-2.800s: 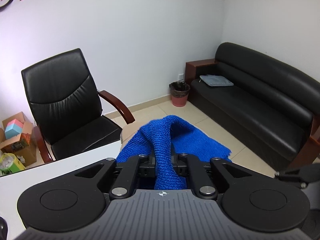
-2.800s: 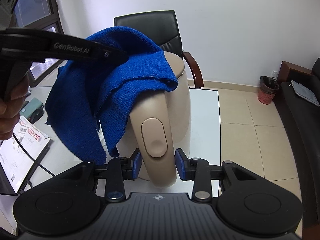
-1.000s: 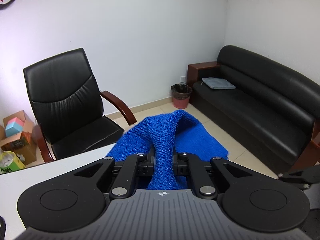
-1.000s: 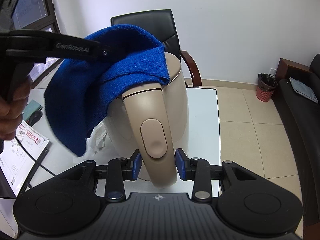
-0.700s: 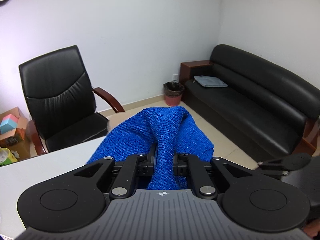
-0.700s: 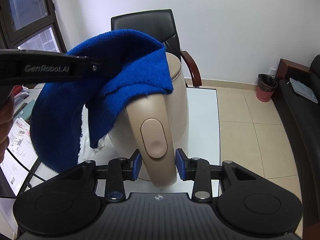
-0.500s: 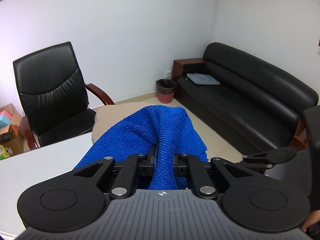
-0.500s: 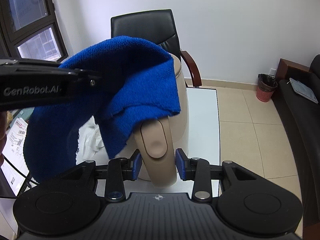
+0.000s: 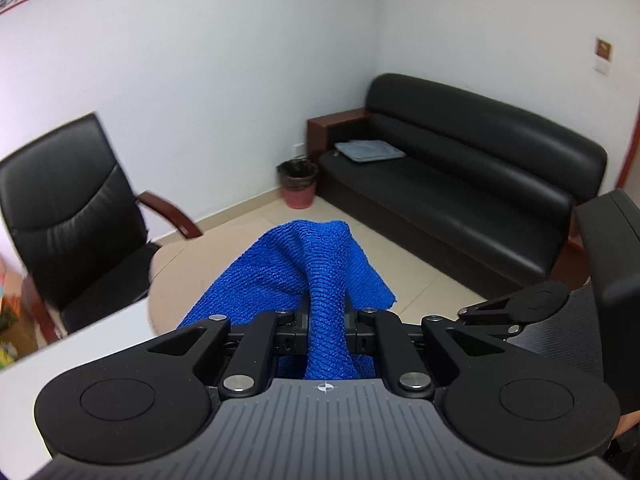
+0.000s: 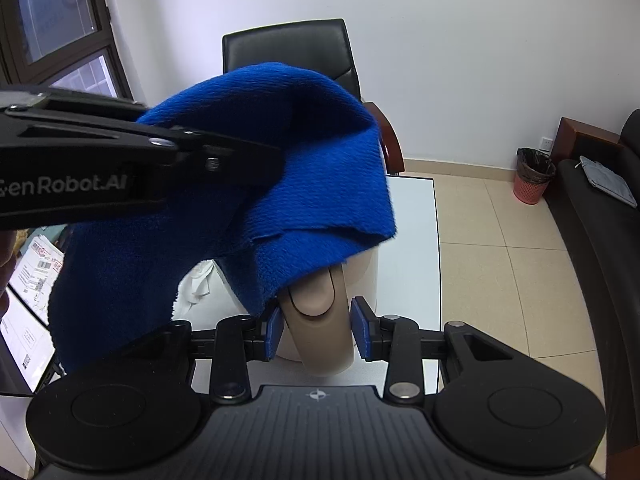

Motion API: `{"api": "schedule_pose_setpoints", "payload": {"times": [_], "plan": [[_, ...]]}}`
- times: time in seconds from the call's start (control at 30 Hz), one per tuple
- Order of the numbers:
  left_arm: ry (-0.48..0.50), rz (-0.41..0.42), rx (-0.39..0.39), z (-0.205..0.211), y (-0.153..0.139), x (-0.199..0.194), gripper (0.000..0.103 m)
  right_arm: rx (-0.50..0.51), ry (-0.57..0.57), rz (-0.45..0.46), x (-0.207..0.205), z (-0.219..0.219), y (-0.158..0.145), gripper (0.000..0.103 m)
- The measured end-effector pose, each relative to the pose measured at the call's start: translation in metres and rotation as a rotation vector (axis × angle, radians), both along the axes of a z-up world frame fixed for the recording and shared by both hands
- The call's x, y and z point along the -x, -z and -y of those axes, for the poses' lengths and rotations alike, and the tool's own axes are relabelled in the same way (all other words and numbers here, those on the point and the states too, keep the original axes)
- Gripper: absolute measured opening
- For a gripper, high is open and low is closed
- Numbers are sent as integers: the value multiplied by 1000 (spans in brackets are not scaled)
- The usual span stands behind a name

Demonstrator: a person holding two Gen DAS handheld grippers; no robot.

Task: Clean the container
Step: 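Rub the cloth across the kettle body with the left tool while the right tool holds the kettle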

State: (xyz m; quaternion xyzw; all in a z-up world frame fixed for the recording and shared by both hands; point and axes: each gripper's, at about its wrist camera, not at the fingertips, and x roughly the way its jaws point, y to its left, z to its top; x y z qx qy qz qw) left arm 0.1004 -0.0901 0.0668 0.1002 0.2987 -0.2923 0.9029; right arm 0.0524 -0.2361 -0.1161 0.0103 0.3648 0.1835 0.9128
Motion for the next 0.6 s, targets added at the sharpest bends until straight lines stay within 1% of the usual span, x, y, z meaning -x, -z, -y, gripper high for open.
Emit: {"api": "schedule_pose_setpoints", "payload": {"times": [0.17, 0.43, 0.5, 0.6], "plan": [[46, -60, 24, 7, 0, -24, 11, 0, -1, -1, -2, 0, 0, 38], [67, -155, 54, 16, 7, -59, 11, -1, -2, -3, -3, 1, -2, 38], [74, -168, 60, 17, 10, -64, 11, -1, -2, -3, -3, 1, -2, 38], [88, -166, 58, 20, 14, -69, 10, -2, 0, -3, -3, 1, -3, 38]]}}
